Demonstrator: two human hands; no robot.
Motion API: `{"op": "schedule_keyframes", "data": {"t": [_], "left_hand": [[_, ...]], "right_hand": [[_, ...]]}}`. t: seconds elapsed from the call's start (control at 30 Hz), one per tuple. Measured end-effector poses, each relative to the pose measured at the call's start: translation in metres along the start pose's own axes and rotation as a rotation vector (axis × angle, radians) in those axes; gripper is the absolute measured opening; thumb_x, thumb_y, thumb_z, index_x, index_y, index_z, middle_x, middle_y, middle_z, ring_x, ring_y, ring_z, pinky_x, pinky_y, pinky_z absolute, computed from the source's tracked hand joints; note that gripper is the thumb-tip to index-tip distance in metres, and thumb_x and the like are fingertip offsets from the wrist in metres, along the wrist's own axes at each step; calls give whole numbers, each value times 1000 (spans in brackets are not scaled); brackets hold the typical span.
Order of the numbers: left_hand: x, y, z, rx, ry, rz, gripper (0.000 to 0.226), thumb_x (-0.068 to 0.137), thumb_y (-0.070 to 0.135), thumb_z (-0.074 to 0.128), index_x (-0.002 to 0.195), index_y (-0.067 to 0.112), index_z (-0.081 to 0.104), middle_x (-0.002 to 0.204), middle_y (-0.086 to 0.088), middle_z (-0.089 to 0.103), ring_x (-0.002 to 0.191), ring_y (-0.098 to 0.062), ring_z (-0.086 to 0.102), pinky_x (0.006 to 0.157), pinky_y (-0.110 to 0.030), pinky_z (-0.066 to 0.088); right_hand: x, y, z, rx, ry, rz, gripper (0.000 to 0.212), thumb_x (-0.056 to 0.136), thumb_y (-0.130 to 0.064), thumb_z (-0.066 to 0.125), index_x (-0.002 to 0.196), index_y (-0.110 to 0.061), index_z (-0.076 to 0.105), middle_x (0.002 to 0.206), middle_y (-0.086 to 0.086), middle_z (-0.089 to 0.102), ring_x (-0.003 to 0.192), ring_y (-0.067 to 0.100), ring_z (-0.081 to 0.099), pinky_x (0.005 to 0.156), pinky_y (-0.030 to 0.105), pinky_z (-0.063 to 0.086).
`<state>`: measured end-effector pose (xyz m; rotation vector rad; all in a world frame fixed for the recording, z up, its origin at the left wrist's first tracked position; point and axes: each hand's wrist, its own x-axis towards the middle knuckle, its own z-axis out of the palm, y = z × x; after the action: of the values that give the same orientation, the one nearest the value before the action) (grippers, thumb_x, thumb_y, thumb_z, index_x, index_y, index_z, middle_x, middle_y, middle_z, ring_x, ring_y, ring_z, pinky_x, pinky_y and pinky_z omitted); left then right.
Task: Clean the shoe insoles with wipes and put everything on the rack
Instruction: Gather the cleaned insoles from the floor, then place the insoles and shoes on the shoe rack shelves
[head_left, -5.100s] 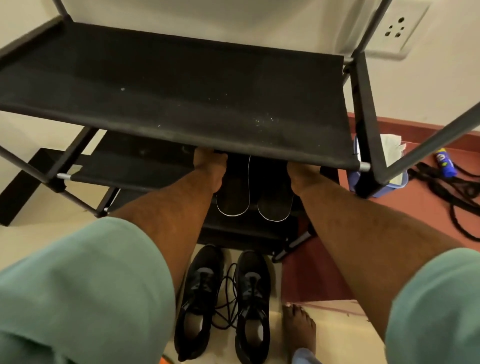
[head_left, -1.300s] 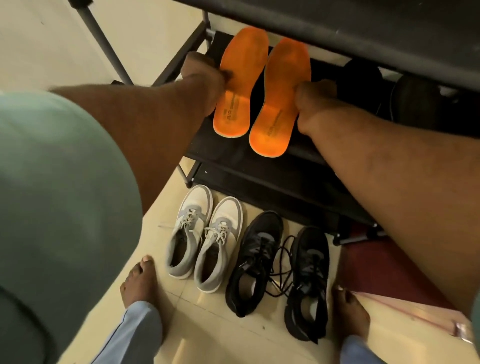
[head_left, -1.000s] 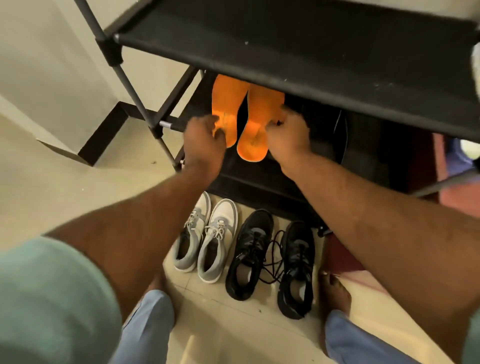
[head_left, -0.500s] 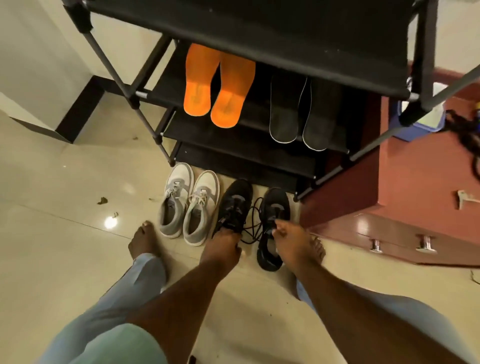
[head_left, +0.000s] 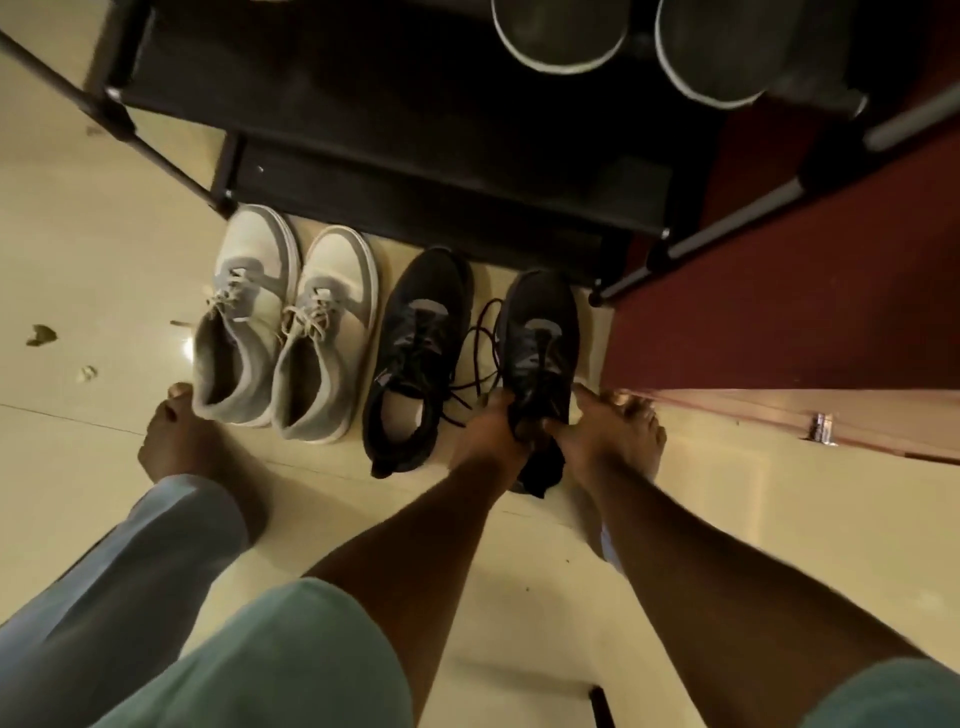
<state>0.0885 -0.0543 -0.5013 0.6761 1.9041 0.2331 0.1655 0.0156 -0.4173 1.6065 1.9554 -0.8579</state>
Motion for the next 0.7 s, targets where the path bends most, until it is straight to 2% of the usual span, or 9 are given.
{"op": "schedule_keyframes", "data": {"t": [0.1, 0.13, 0.2, 0.3, 0.4, 0.47, 0.5, 0.63, 0.7], "left_hand": [[67, -30, 53, 45, 15, -19, 31, 93, 32, 63, 121, 33, 50, 94, 9, 57, 86, -20, 61, 65, -29, 45], [92, -51, 70, 82, 50, -1, 33, 90, 33, 68, 118, 35, 52, 85, 8, 54, 82, -24, 62, 61, -28, 48], [92, -62, 70, 53, 44, -11, 34, 85, 31, 73, 116, 29, 59, 85, 3, 58, 83, -32, 64, 62, -30, 51], [-3, -6, 4, -5, 77, -41, 26, 88, 23, 65, 113, 15, 64, 102, -7, 68, 94, -30, 64, 74, -34, 50], [-83, 14, -34, -118, 20, -13, 46, 87, 25, 67, 132, 26, 56, 115, -8, 67, 101, -30, 66, 80, -41, 57], [-122, 27, -52, -225, -25, 14, 52, 86, 28, 72, 134, 32, 52, 112, -7, 66, 96, -32, 66, 69, -43, 59], [-150, 37, -64, -295, -22, 47, 46, 87, 27, 73, 129, 30, 55, 108, -5, 65, 92, -29, 65, 65, -40, 59], [-239, 70, -94, -536, 47, 231, 43, 91, 8, 68, 129, 24, 59, 106, 2, 69, 86, -7, 64, 67, -15, 54], [-282, 88, -101, -639, 93, 269, 42, 90, 15, 71, 130, 23, 61, 109, 3, 71, 96, -11, 68, 83, -23, 57]], "right_hand": [[82, 72, 83, 18, 66, -10, 40, 85, -39, 66, 123, -33, 56, 109, -12, 54, 102, 33, 53, 94, 29, 31], [114, 100, 110, -13, 160, -3, 51, 73, -49, 75, 119, -36, 60, 101, -17, 52, 93, 36, 56, 101, 36, 33], [127, 114, 131, 9, 195, 8, 49, 70, -48, 76, 115, -31, 66, 99, -12, 58, 87, 42, 57, 98, 44, 41], [23, 38, 53, 128, 132, 22, 27, 93, -27, 52, 116, -17, 62, 113, 9, 63, 106, 31, 57, 85, 34, 44], [-48, 28, 16, 181, 111, 62, 28, 96, -23, 47, 119, -16, 60, 119, 8, 62, 111, 25, 56, 75, 24, 36], [-85, 25, -8, 182, 316, 28, 22, 90, -22, 55, 107, -22, 68, 105, 3, 69, 98, 19, 63, 64, 18, 30], [-113, 20, -29, 153, 454, -29, 20, 88, -26, 57, 103, -27, 70, 100, -1, 70, 95, 16, 63, 68, 19, 31], [-192, 9, -80, 263, 414, -133, 34, 97, -29, 43, 127, -23, 57, 127, 1, 59, 118, 22, 50, 94, 26, 35], [-222, 12, -101, 365, 520, -204, 35, 95, -26, 48, 127, -17, 59, 125, 5, 61, 116, 24, 51, 97, 28, 38]]}}
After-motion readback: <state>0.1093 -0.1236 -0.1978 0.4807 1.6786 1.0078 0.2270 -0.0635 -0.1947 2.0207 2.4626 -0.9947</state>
